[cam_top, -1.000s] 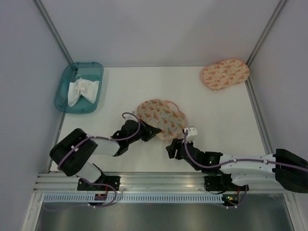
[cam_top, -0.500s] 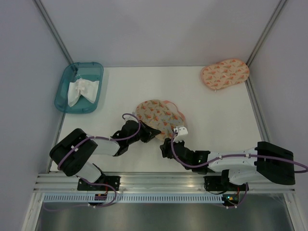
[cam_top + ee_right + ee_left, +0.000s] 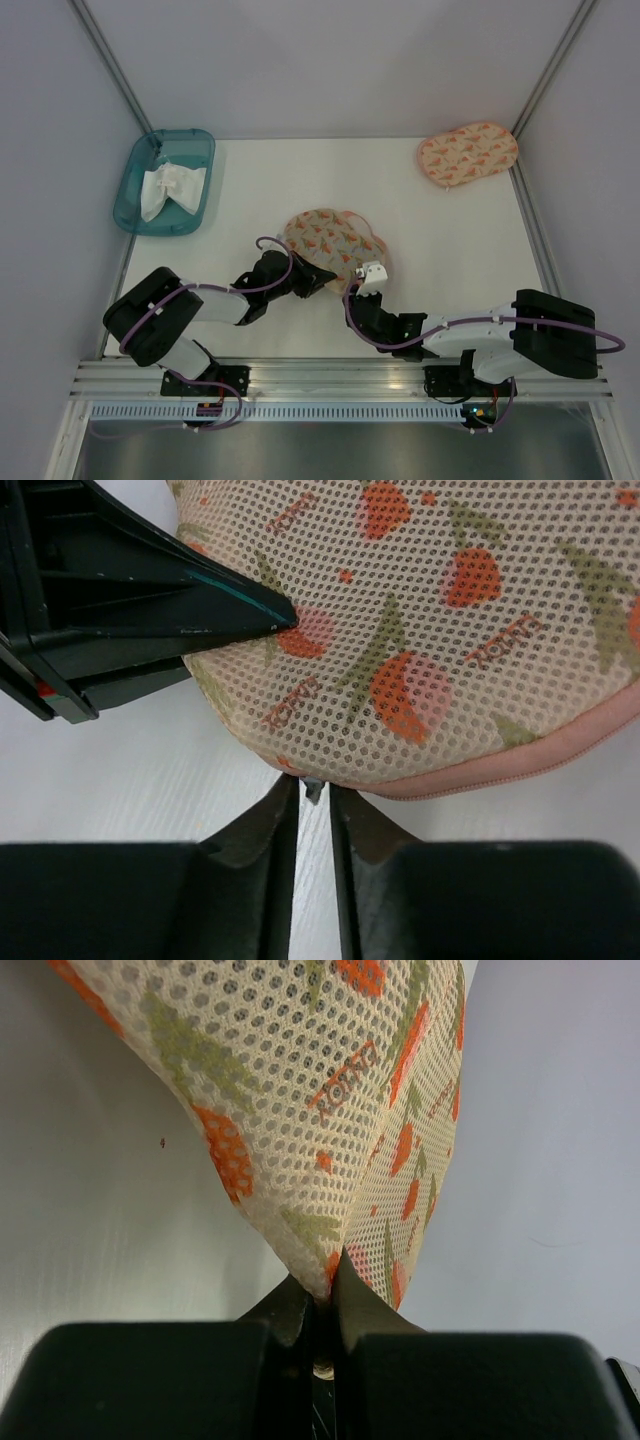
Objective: Unzip the laundry bag and remove the bra
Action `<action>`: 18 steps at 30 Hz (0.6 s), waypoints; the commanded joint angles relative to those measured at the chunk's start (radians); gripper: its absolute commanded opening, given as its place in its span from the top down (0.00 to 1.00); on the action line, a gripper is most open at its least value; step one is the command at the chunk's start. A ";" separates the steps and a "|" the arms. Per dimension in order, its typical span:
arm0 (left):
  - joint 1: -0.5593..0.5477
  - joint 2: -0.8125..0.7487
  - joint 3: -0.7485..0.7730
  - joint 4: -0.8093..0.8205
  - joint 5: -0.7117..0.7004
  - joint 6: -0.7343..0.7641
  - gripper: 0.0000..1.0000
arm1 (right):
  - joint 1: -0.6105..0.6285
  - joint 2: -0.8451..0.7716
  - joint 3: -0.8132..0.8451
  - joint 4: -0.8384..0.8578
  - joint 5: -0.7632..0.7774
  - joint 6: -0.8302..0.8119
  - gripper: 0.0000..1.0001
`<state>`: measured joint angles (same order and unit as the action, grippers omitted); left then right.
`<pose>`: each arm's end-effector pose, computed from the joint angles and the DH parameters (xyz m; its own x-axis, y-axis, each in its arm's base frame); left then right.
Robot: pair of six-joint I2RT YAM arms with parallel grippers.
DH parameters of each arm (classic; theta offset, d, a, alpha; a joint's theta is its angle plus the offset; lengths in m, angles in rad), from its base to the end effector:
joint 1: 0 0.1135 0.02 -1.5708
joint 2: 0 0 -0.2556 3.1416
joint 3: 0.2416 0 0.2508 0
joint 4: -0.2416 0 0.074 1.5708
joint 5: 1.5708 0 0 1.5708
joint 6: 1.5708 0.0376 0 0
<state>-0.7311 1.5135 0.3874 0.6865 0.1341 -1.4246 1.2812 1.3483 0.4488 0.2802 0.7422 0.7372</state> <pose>0.1939 -0.1807 0.1273 -0.7899 -0.6086 -0.0755 -0.2039 0.3768 -0.9036 0.0943 0.2274 0.1504 -0.4918 0.0842 -0.8666 -0.2951 0.9203 0.2569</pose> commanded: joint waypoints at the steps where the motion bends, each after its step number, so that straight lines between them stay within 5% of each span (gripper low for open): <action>1: -0.013 -0.027 0.005 0.027 0.027 -0.050 0.98 | 0.006 0.017 0.041 0.050 0.052 -0.002 0.80; 5: -0.013 -0.021 0.004 0.030 0.030 -0.043 0.98 | 0.004 -0.006 0.037 0.024 0.052 0.001 1.00; 18: 0.039 0.011 0.036 -0.059 0.130 0.208 0.98 | 0.015 -0.187 0.091 -0.482 0.112 0.117 1.00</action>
<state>-0.7219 1.5143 0.3920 0.6807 0.2146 -1.3628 1.2980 1.2087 0.4938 0.0017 0.7662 0.8013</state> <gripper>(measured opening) 0.046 0.010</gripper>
